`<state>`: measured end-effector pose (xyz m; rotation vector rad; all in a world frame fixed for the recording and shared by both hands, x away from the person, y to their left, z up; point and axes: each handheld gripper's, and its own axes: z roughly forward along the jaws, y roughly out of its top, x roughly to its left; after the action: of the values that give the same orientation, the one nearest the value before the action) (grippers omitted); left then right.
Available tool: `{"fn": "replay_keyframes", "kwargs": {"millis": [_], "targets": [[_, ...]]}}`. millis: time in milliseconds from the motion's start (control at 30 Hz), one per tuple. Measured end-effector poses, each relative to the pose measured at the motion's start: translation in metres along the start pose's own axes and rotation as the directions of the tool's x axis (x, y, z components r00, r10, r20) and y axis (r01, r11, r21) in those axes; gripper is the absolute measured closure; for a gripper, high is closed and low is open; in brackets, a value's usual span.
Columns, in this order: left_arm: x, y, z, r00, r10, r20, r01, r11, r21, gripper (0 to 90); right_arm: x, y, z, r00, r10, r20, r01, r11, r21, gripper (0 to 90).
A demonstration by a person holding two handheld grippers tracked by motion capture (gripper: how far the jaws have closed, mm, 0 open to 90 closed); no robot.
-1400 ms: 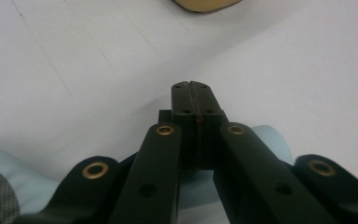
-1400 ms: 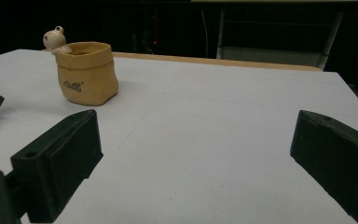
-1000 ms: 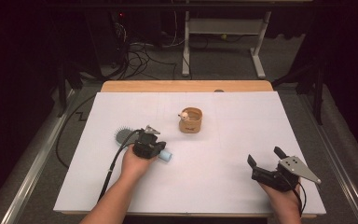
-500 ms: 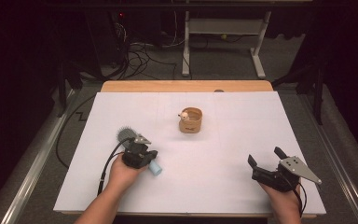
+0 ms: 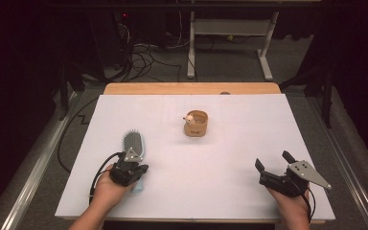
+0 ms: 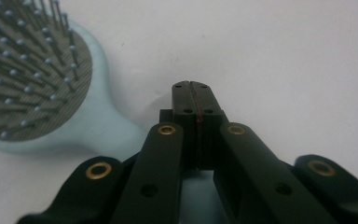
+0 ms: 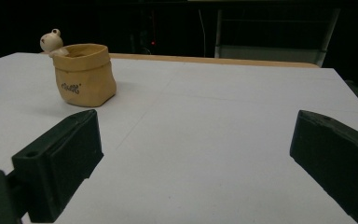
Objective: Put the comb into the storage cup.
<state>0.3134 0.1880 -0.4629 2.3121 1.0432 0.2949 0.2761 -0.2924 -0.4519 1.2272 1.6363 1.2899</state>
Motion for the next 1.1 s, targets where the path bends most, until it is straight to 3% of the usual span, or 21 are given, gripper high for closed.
{"fn": "replay_keyframes", "kwargs": {"millis": [433, 667, 800, 900, 1100], "targets": [[0.024, -0.03, -0.02, 0.9982, -0.055, -0.024, 0.055, 0.9983, -0.02, 90.0, 0.0, 0.0, 0.001, 1.0, 0.0, 0.001, 0.0, 1.0, 0.001, 2.7], [0.034, -0.04, -0.031, 0.9965, -0.081, -0.021, 0.08, 0.9942, -0.073, 90.0, 0.0, 0.0, 0.001, 1.0, 0.0, 0.002, 0.0, 1.0, 0.001, 2.7], [0.037, -0.046, -0.04, 0.9953, -0.094, -0.023, 0.09, 0.9855, -0.144, 90.0, 0.0, 0.0, 0.001, 1.0, 0.0, 0.003, 0.0, 1.0, 0.0, 2.7], [0.041, -0.05, -0.044, 0.9937, -0.112, -0.006, 0.109, 0.9747, -0.195, 89.8, 0.0, 0.0, 0.001, 1.0, -0.001, 0.004, 0.001, 1.0, 0.0, 2.7], [0.041, -0.052, -0.044, 0.9941, -0.108, -0.011, 0.103, 0.9681, -0.229, 83.6, 0.0, 0.0, 0.001, 1.0, -0.002, 0.003, 0.002, 1.0, -0.001, 2.7]]}}
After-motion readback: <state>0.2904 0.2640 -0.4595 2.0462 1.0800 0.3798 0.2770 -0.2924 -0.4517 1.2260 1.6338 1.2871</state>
